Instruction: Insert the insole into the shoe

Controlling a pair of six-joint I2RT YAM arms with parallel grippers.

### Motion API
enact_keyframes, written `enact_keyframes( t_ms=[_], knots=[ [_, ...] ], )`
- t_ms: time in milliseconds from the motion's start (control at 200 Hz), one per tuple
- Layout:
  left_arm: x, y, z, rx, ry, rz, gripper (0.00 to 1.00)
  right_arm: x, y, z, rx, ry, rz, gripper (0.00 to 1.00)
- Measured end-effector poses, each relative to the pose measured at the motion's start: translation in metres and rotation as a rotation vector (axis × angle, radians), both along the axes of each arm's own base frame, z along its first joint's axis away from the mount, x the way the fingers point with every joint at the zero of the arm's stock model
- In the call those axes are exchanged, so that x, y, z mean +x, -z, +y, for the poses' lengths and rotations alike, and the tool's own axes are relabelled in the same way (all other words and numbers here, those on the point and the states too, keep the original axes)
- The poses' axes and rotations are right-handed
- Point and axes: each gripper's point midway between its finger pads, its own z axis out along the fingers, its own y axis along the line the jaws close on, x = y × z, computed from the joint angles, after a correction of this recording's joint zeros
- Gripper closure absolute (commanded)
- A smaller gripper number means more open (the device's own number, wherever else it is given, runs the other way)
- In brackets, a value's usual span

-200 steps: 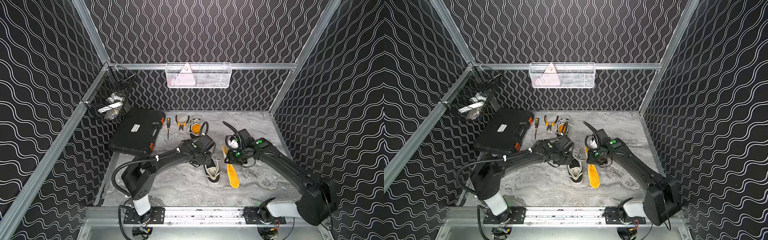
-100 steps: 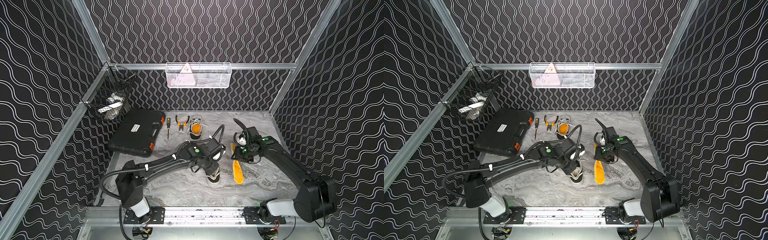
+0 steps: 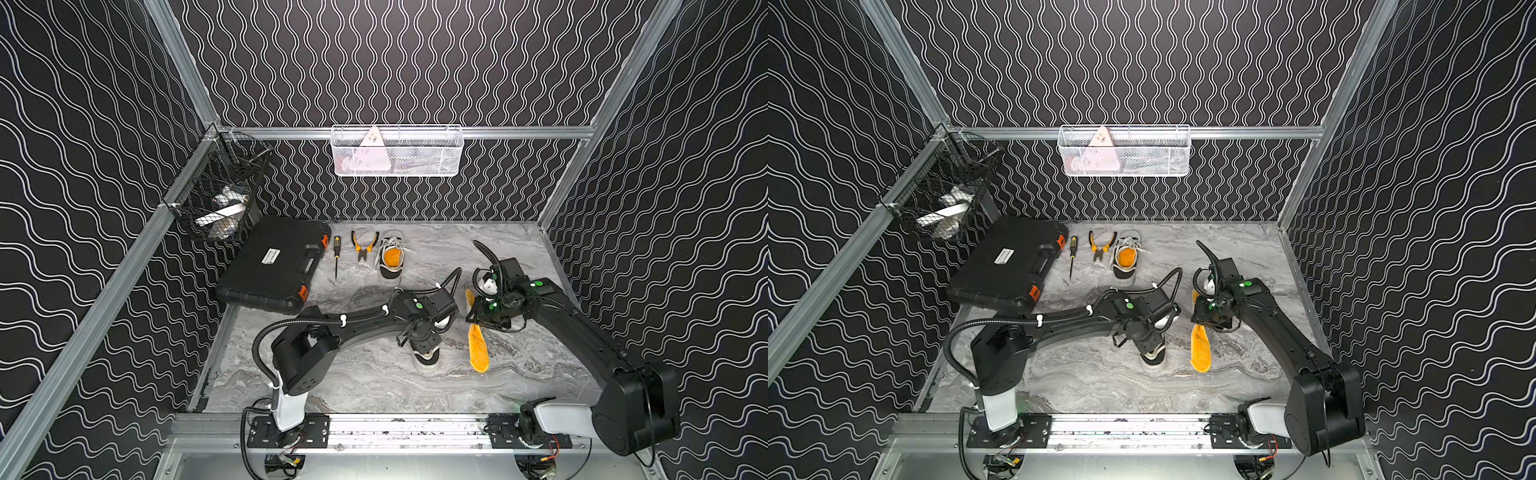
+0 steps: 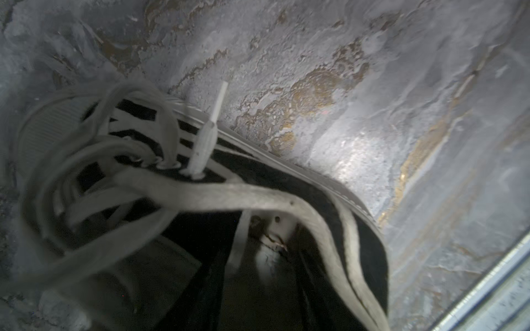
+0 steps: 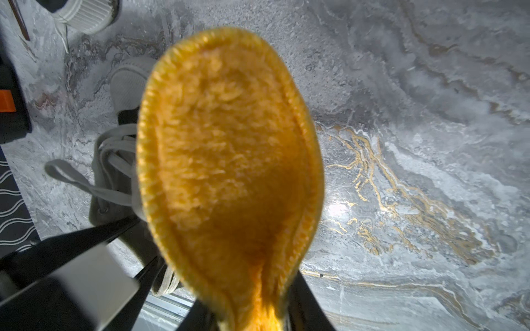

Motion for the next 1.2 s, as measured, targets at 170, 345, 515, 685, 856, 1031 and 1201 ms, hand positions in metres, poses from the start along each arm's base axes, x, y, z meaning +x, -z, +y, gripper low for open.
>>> enact_keyframes(
  t_ms=[170, 345, 515, 685, 856, 1031, 1201],
  knots=[
    [0.013, 0.02, 0.007, 0.062, -0.021, -0.06, 0.6, -0.001, 0.003, 0.0, 0.001, 0.001, 0.0, 0.67],
    [0.024, 0.022, 0.012, 0.069, -0.043, -0.131, 0.86, -0.005, 0.01, 0.0, 0.005, -0.002, 0.015, 0.67],
    [0.042, -0.02, 0.009, -0.036, -0.105, -0.184, 0.97, -0.005, 0.011, 0.0, 0.007, -0.004, 0.019, 0.67],
    [0.059, -0.047, 0.026, -0.13, -0.209, -0.16, 1.0, -0.005, 0.009, 0.005, 0.015, -0.033, 0.011, 0.68],
    [0.059, -0.058, 0.036, -0.232, -0.27, -0.052, 1.0, -0.003, -0.012, 0.029, 0.05, -0.136, -0.047, 0.69],
    [0.062, -0.057, 0.057, -0.343, -0.405, 0.084, 1.0, -0.023, -0.031, 0.076, 0.071, -0.348, -0.082, 0.69],
    [0.059, -0.062, 0.055, -0.415, -0.458, 0.168, 1.0, -0.05, -0.027, 0.102, 0.089, -0.473, -0.02, 0.7]
  ],
)
